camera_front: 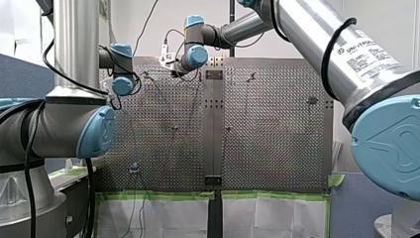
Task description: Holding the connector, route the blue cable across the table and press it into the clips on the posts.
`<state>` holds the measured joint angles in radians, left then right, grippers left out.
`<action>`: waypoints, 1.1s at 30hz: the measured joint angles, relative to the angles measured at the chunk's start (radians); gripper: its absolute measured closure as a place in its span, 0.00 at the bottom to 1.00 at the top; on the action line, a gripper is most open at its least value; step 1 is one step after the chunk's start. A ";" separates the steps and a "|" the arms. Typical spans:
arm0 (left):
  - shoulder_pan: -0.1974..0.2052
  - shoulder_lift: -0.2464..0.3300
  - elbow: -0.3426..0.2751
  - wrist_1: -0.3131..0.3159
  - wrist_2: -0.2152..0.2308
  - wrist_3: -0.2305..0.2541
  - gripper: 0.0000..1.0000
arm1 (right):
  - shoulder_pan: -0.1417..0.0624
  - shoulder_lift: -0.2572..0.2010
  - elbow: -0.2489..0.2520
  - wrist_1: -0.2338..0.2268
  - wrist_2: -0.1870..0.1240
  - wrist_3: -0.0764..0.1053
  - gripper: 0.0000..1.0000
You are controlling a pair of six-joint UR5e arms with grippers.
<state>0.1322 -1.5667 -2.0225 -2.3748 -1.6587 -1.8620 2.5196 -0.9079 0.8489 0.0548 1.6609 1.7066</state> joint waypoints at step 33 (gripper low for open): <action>0.055 -0.174 0.151 0.066 0.115 -0.019 0.98 | -0.065 0.005 -0.013 -0.016 -0.002 0.007 1.00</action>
<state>0.1869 -1.7402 -1.8714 -2.3089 -1.5440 -1.8805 2.4545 -0.9024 0.8356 0.0386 1.6591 1.7141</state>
